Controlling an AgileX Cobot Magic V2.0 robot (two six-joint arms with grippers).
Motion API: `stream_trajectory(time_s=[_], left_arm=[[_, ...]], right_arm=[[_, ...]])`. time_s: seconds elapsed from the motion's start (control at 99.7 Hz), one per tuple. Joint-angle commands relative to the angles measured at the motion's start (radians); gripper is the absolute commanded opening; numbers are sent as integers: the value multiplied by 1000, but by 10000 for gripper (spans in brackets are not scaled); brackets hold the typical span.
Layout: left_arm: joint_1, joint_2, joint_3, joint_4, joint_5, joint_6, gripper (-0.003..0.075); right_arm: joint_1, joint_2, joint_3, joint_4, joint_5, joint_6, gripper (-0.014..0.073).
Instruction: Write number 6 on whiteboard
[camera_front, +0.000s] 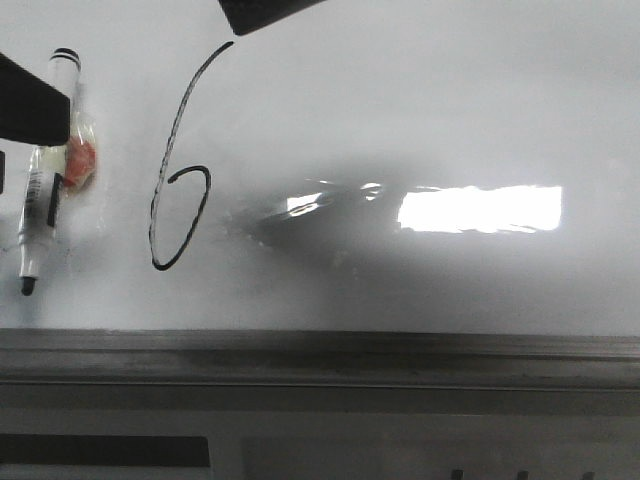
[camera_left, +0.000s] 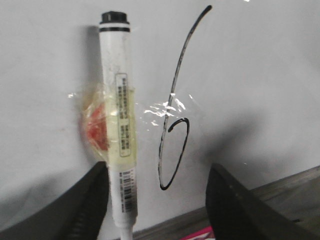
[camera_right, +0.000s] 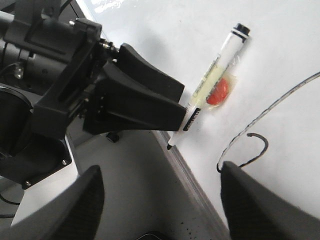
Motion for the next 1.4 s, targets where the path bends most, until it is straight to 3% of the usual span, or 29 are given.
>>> stream_trajectory(time_s=[0.0, 0.08, 0.211, 0.231, 0.451, 0.772, 1.093, 1.394], left_arm=[[1, -44, -24, 18, -13, -8, 362], [1, -88, -24, 32, -2, -6, 267], [1, -187, -24, 70, -2, 1, -24], [1, -204, -24, 83, -2, 1, -18], [1, -404, -24, 173, -6, 11, -20], [1, -655, -7, 266, 67, 79, -20], [1, -752, 123, 303, 74, 81, -20], [1, -752, 147, 283, 72, 81, -20]], right_arm=[[1, -40, -29, 9, -55, -15, 388], [1, -54, -29, 9, -55, -15, 249], [1, -101, -29, 4, -55, -15, -50], [1, -110, -29, 2, -55, -15, -71], [1, -243, 62, -36, -140, -15, -63], [1, -601, 411, -71, -338, -15, -63], [1, -978, 679, -117, -334, -15, -64], [1, -1111, 751, -117, -337, -15, -64]])
